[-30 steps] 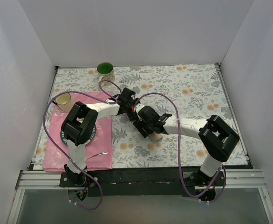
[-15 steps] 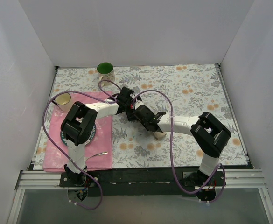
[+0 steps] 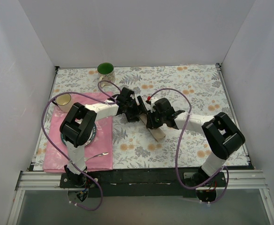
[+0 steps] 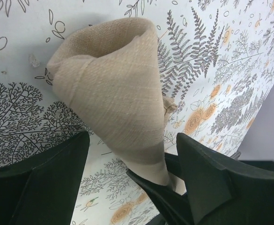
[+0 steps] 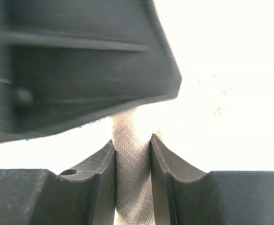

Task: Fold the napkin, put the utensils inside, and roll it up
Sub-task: Roll the napkin with the utensil

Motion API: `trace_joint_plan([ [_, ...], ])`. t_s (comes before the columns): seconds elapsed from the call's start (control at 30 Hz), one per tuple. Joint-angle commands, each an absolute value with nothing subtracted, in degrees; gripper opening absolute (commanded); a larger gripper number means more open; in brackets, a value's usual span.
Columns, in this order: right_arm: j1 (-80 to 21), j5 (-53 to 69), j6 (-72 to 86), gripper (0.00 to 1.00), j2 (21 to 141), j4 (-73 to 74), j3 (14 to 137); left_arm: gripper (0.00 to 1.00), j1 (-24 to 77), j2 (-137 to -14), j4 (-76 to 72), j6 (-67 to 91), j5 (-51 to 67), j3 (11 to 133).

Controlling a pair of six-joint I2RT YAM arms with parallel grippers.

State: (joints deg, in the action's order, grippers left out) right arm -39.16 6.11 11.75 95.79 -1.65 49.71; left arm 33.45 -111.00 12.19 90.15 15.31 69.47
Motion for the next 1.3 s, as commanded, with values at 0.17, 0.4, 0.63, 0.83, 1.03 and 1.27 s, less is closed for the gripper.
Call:
trace_joint_plan([
  [0.17,-31.5,33.6,24.3,0.38,99.0,-15.7,44.8,0.77,36.6,-112.4,20.6,92.1,7.6,67.8],
  [0.4,-25.9,45.2,40.7,0.4,104.1,-36.6,38.0,0.73,37.8,-113.1,20.9,93.3,3.3,67.9],
  [0.63,-24.7,47.0,46.1,0.45,106.6,-42.6,37.0,0.51,37.8,-114.3,19.7,90.5,0.8,66.8],
  [0.83,-25.0,37.4,29.8,0.55,102.0,-19.5,42.1,0.44,37.8,-113.5,19.0,88.9,1.1,65.8],
  [1.03,-31.4,15.0,11.3,0.68,92.6,4.2,49.3,0.43,37.8,-112.9,18.7,88.0,3.3,66.4],
  [1.27,-43.5,-8.9,4.7,0.78,90.7,11.7,53.3,0.43,37.3,-113.9,18.4,88.0,8.4,67.1],
])
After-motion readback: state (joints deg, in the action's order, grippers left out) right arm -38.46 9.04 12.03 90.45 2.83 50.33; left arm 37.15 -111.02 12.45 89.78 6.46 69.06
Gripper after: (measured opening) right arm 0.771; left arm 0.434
